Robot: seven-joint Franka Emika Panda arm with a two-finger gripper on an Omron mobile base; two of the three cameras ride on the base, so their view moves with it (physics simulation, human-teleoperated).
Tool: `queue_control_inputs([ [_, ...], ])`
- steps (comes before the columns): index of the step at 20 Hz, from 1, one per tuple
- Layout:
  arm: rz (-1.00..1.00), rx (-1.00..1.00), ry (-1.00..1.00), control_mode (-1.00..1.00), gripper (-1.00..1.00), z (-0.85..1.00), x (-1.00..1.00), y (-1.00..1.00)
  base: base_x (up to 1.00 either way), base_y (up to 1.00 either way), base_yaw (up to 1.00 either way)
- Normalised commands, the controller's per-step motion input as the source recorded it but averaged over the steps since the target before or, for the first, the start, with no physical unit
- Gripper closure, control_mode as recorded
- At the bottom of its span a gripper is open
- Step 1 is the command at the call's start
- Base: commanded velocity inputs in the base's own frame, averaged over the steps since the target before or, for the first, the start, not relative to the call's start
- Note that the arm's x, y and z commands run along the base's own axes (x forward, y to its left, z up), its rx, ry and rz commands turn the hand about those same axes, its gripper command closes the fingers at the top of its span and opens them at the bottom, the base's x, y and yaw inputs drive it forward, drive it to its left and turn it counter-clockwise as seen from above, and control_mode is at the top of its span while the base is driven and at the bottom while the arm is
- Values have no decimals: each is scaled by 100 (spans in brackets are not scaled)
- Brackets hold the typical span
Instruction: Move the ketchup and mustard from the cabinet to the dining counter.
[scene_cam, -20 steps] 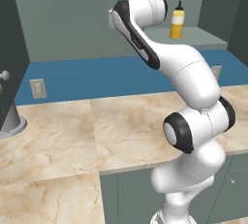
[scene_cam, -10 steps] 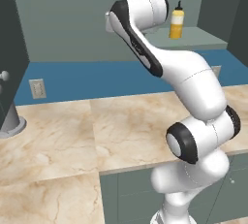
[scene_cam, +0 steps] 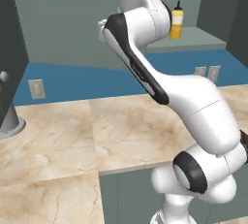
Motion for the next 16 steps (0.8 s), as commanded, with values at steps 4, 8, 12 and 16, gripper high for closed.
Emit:
queue_control_inputs([
  [4,0,0,-5,-100,100,-1,-100,100,0,0,0],
  [8,0,0,0,-100,100,0,-100,100,0,0,0],
  [12,0,0,0,-100,100,0,-97,100,0,0,0],
  [16,0,-1,0,-100,-100,-1,-73,98,0,0,0],
])
